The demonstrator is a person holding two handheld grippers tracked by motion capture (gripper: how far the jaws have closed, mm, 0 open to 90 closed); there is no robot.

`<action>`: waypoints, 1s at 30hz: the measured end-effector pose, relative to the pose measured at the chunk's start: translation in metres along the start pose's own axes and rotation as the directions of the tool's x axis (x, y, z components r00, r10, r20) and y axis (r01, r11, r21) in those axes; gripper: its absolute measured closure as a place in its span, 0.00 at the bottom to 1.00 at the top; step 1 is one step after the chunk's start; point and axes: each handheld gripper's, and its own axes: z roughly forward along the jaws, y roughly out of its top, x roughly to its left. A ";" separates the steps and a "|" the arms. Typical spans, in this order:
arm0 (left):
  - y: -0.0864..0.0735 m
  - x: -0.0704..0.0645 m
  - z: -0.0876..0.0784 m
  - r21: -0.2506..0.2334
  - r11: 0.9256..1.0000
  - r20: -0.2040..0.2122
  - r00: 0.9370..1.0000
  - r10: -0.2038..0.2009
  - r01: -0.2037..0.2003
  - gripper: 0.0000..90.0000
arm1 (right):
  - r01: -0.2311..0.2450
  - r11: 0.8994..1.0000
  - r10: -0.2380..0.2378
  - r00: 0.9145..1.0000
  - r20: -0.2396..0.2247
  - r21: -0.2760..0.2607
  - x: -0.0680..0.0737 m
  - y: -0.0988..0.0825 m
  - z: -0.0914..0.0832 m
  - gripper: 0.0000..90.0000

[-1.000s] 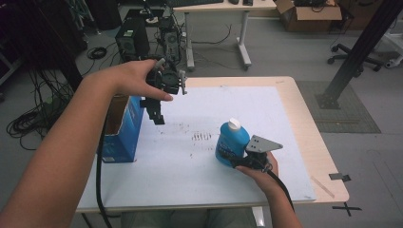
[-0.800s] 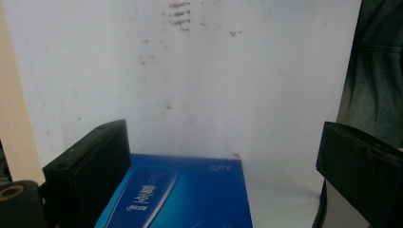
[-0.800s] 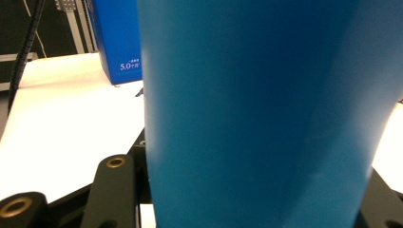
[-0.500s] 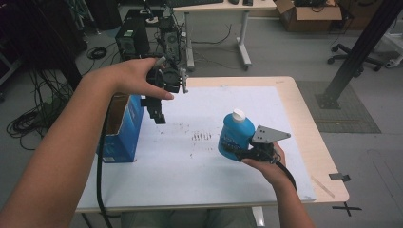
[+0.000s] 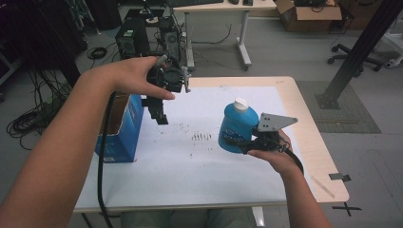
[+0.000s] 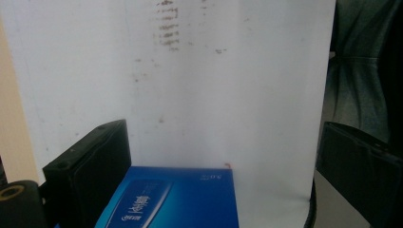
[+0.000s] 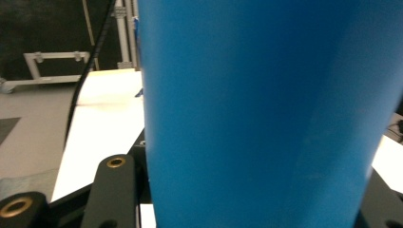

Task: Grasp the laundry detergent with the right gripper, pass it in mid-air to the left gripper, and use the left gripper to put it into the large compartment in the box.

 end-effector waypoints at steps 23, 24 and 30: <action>0.017 -0.014 -0.013 -0.032 0.999 0.024 0.999 0.025 -0.024 0.05 | 0.044 0.999 -0.040 0.993 -0.114 0.032 -0.003 0.023 0.034 0.50; 0.018 -0.014 -0.013 -0.034 0.999 0.027 0.999 0.027 -0.026 0.05 | 0.044 0.999 -0.040 0.992 -0.117 0.031 -0.003 0.023 0.036 0.50; 0.021 -0.016 -0.012 -0.029 0.999 0.029 0.999 0.028 -0.027 0.05 | 0.049 0.998 -0.043 0.989 -0.139 0.038 -0.002 0.023 0.046 0.50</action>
